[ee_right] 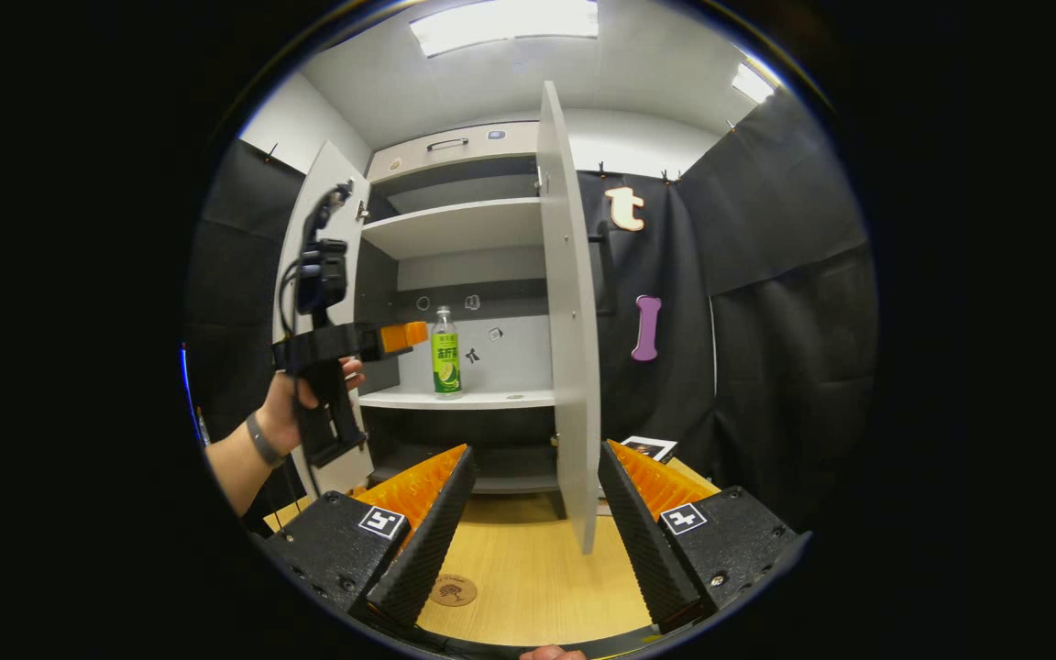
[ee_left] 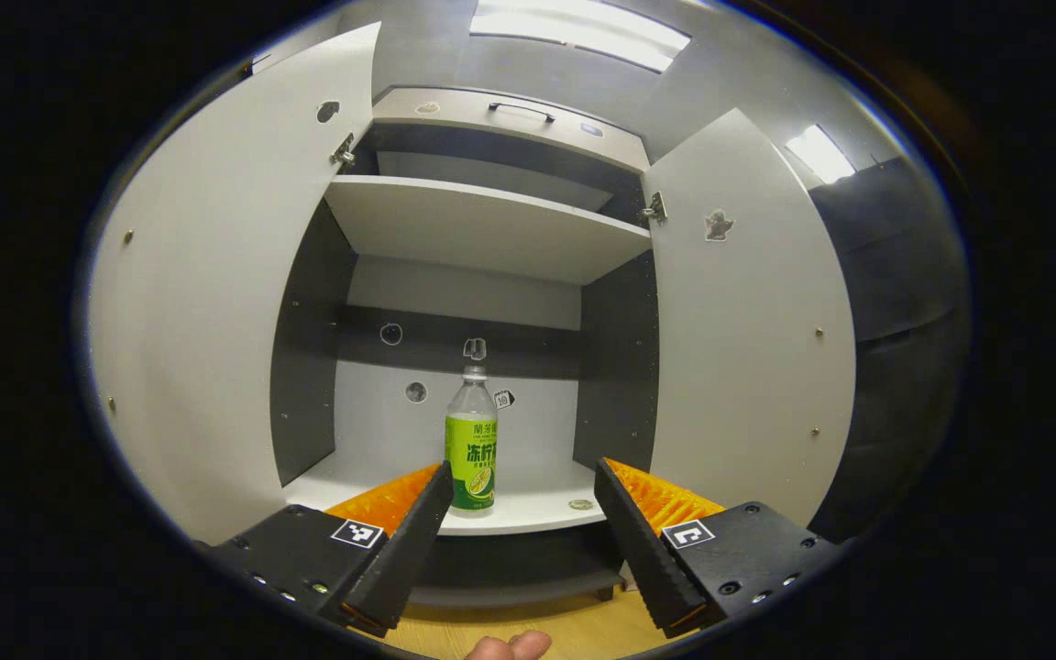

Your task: Grasp the bottle in the cabinet with the left hand and place it on the coaster, then close the right door with the right hand and the left door with the left hand.

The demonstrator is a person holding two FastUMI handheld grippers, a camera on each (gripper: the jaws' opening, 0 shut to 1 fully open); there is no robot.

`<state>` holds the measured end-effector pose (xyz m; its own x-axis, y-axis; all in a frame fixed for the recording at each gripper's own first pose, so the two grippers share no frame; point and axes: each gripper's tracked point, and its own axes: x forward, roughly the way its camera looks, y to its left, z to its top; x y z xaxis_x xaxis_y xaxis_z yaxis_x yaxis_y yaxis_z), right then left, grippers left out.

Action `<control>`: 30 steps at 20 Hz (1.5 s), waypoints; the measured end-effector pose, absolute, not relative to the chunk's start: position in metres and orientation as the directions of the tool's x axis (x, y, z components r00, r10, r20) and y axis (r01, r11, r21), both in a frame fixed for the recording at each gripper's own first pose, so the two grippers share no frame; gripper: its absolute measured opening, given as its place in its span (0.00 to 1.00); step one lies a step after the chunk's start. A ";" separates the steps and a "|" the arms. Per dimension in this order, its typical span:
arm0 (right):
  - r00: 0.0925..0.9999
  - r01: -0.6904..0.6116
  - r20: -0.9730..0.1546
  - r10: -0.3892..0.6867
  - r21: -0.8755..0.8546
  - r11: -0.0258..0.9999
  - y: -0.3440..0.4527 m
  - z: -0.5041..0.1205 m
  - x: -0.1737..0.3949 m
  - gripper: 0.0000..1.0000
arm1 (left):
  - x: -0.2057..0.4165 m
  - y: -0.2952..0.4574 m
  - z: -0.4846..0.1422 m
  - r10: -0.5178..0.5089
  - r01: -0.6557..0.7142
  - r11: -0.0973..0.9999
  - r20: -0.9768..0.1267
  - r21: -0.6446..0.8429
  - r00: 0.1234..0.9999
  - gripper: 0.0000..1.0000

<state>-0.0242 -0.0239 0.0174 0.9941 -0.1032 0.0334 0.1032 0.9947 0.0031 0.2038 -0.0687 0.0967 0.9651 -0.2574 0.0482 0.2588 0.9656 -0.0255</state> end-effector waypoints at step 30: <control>0.976 0.215 0.015 -0.215 0.033 0.976 -0.072 0.015 0.016 0.84 | 0.386 -0.055 0.057 -0.189 0.190 0.982 -0.035 0.012 0.981 0.77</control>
<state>0.0162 -0.0718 0.0152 0.9765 -0.2151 0.0152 0.2145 0.9762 0.0330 0.3857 -0.0548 0.0571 0.9813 -0.1892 -0.0351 0.1897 0.9818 0.0117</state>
